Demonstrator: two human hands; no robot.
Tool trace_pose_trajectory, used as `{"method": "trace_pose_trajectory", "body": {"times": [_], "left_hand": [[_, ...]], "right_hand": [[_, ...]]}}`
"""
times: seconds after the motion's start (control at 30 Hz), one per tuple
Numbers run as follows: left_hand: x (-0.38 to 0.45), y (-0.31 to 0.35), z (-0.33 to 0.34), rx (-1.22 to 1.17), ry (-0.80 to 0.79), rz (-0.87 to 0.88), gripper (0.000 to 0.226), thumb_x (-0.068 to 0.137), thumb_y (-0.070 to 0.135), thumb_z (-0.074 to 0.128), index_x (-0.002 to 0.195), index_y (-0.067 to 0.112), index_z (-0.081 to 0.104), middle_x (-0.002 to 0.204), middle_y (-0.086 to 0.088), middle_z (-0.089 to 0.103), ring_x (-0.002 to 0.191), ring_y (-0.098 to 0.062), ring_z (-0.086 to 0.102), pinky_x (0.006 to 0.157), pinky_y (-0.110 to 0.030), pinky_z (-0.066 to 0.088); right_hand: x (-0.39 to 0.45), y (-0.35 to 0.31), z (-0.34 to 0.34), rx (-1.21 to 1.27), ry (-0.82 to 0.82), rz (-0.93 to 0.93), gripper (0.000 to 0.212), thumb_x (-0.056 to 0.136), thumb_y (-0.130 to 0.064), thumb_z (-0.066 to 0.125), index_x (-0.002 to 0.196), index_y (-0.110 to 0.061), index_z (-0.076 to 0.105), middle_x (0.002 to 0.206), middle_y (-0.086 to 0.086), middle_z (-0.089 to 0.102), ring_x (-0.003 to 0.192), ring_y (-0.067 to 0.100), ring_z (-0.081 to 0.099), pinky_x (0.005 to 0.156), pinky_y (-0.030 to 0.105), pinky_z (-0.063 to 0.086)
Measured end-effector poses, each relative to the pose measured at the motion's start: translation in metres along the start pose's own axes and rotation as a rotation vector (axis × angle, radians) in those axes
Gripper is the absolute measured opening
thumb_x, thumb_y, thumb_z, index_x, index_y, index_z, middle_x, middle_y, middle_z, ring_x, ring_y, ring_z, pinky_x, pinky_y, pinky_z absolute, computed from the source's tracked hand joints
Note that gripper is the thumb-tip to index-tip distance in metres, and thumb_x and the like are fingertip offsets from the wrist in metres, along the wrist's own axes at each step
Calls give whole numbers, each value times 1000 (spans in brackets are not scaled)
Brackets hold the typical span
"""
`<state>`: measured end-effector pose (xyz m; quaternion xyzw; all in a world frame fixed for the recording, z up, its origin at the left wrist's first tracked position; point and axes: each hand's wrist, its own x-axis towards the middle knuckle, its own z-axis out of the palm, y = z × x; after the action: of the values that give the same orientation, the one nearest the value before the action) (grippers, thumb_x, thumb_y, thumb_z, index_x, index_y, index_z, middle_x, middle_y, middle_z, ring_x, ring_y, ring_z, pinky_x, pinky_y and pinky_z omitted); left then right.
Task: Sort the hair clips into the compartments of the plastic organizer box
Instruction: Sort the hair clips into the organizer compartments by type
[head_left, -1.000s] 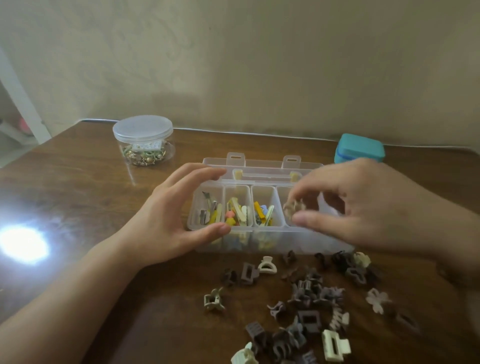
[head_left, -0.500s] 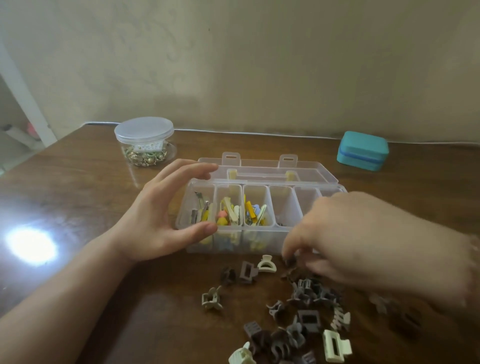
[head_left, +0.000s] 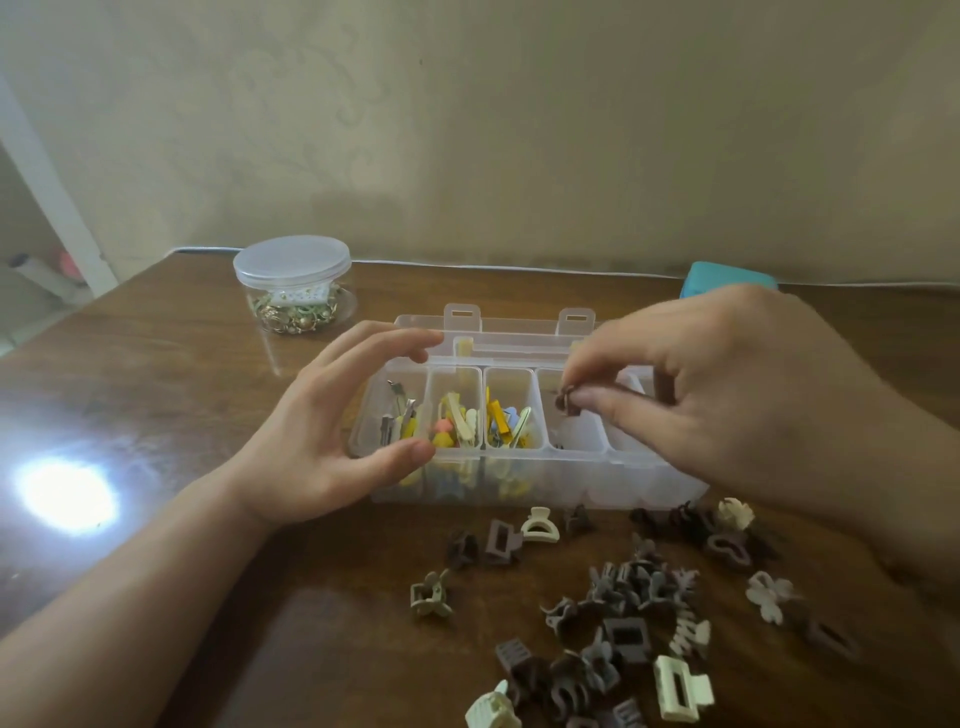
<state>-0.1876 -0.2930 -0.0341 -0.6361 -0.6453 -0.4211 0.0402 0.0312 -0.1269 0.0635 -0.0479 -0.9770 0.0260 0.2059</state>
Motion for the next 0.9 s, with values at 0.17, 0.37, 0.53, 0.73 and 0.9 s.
{"method": "trace_pose_trajectory", "body": {"times": [0.17, 0.37, 0.53, 0.73, 0.9], "left_hand": [[0, -1, 0, 0, -2, -4, 66, 80, 43, 66, 137, 11, 53, 123, -6, 58, 120, -25, 54, 100, -28, 40], [0, -2, 0, 6, -7, -11, 68, 80, 44, 66, 138, 11, 52, 123, -6, 58, 120, -25, 54, 100, -25, 39], [0, -3, -3, 36, -12, -4, 69, 79, 46, 67, 137, 11, 53, 123, -5, 58, 119, -22, 55, 98, -19, 37], [-1, -2, -5, 45, -2, -22, 71, 80, 47, 66, 138, 10, 52, 122, -5, 57, 119, -22, 55, 98, -22, 39], [-1, -2, -4, 11, 7, -25, 70, 80, 46, 66, 138, 9, 52, 125, -6, 57, 121, -23, 54, 99, -29, 43]], "right_hand": [[6, 4, 12, -129, -186, 45, 26, 86, -52, 47, 100, -42, 66, 92, -19, 68, 79, 2, 59, 72, 35, 54], [1, -5, -5, 3, -350, -73, 23, 81, -48, 56, 99, -45, 70, 83, -25, 69, 67, -14, 52, 61, 18, 45], [0, -28, 25, -339, -684, -53, 28, 96, -29, 54, 123, -37, 56, 85, -3, 49, 89, 21, 56, 68, 31, 45], [-2, -29, 44, -421, -717, -87, 21, 96, -12, 52, 114, -20, 58, 73, -1, 35, 75, 21, 46, 65, 32, 45], [-5, -17, 10, -111, -231, -47, 27, 86, -50, 45, 108, -41, 59, 88, -15, 67, 68, 0, 55, 66, 34, 54]]}}
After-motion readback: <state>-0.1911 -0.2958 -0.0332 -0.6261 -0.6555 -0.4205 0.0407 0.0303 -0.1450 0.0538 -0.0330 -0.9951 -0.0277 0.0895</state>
